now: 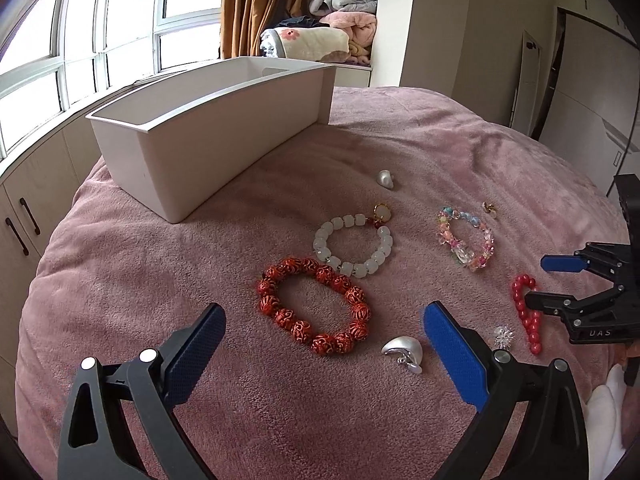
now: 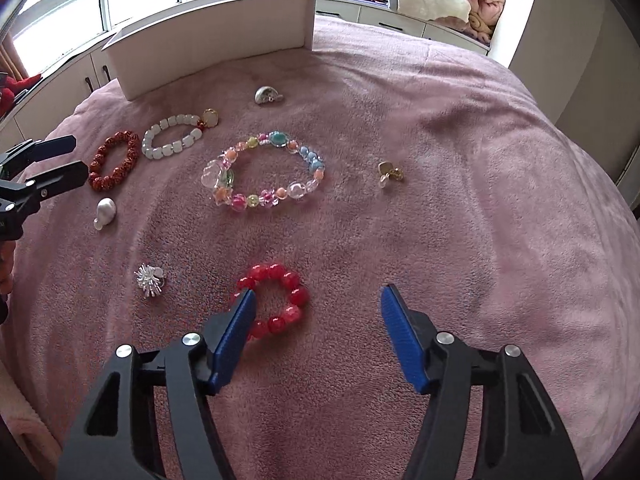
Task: Organize jewelry
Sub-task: 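Grasp the red carved-bead bracelet with the left tool while the right tool grasps the small red bead bracelet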
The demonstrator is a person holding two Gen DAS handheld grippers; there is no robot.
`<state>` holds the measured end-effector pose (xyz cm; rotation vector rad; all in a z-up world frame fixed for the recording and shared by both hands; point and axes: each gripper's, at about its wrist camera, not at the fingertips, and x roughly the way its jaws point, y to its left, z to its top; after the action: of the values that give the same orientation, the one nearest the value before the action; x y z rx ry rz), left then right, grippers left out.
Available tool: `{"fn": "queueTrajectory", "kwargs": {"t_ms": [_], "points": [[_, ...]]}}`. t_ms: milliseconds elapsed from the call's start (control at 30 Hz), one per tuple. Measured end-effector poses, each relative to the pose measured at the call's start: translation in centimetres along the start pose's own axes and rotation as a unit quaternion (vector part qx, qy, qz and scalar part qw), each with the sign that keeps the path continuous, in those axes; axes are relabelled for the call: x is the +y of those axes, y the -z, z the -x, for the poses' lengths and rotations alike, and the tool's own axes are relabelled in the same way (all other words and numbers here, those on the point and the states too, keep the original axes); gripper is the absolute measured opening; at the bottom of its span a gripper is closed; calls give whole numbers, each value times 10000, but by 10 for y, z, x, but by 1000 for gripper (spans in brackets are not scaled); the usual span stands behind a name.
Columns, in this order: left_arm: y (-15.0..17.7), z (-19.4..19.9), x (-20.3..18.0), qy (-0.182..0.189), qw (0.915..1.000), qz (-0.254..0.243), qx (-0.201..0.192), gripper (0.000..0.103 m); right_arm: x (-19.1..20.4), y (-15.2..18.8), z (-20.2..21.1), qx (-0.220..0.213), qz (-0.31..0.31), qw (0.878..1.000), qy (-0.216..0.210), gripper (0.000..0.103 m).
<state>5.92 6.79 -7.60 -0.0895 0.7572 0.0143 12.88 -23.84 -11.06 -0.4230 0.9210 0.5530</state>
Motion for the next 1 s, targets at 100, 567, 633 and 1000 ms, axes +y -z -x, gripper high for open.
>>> {"fn": "queueTrajectory", "kwargs": {"t_ms": [100, 567, 633, 1000], "points": [[3, -12, -3, 73, 9997, -96, 231, 81, 4, 3, 0, -46, 110, 9999, 7, 56], [11, -26, 19, 444, 9967, 583, 359, 36, -1, 3, 3, 82, 10, 9972, -743, 11], [10, -24, 21, 555, 9957, 657, 356, 17, -3, 2, 6, 7, -28, 9963, -864, 10], [-16, 6, 18, 765, 9936, 831, 84, 17, -16, -19, 39, -585, -213, 9918, -1120, 10]]}}
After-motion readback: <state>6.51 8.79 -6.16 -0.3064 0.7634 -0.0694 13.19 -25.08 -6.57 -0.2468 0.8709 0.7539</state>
